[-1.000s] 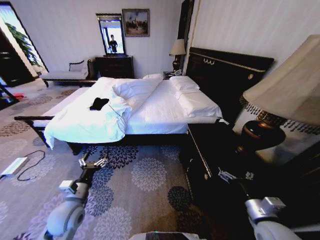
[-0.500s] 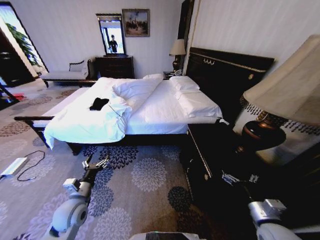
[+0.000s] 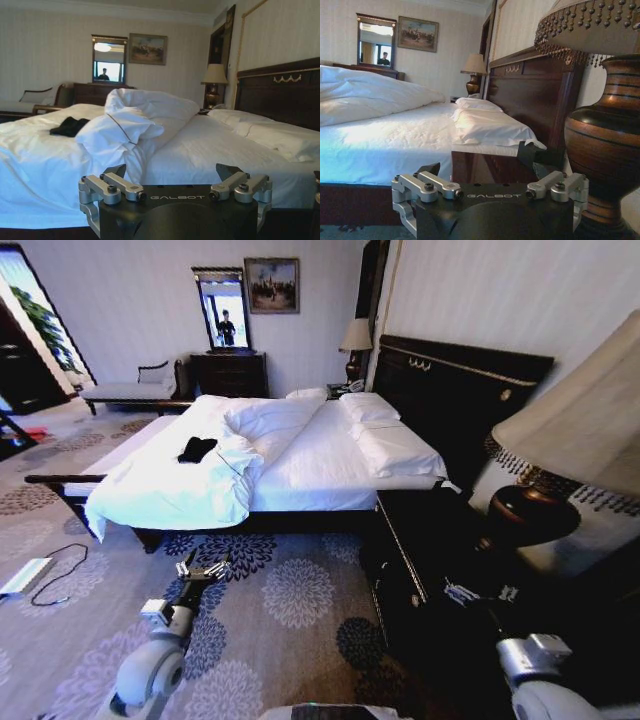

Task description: Fold the clothes on the bed.

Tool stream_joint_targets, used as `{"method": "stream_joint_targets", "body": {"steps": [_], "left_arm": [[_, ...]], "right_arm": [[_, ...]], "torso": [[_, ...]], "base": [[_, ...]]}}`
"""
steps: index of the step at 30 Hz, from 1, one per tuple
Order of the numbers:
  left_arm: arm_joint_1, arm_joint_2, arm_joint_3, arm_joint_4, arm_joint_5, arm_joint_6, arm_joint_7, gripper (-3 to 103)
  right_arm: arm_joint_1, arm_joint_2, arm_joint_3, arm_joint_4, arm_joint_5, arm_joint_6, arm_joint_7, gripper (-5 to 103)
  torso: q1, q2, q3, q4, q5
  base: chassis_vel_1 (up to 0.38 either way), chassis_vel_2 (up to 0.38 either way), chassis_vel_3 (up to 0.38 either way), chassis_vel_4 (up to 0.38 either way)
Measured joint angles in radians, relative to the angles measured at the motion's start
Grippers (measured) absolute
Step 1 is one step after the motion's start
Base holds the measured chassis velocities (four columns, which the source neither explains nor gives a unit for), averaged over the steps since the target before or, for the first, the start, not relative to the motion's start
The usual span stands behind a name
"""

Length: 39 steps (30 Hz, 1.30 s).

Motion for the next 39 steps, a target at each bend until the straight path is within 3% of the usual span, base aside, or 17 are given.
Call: {"method": "stream_joint_targets", "body": {"steps": [13, 39], "left_arm": [[0.028, -0.016, 0.054, -0.006, 0.063, -0.022, 0.003, 100], [0.054, -0.042, 0.054, -0.017, 0.098, -0.036, 0.012, 100]], "right_arm": [[-0.009, 0.021, 0.003, 0.013, 0.000, 0.006, 0.004, 100], [-0.019, 0.031, 0.005, 0.009, -0.002, 0.023, -0.007, 100]], "torso": [[0.000, 0.000, 0.000, 0.0001, -0.0002], [0.000, 0.000, 0.000, 0.0000, -0.0001]], "base": [[-0.082, 0.087, 0.075, -0.082], [-0.112, 0.110, 0.112, -0.113]]}}
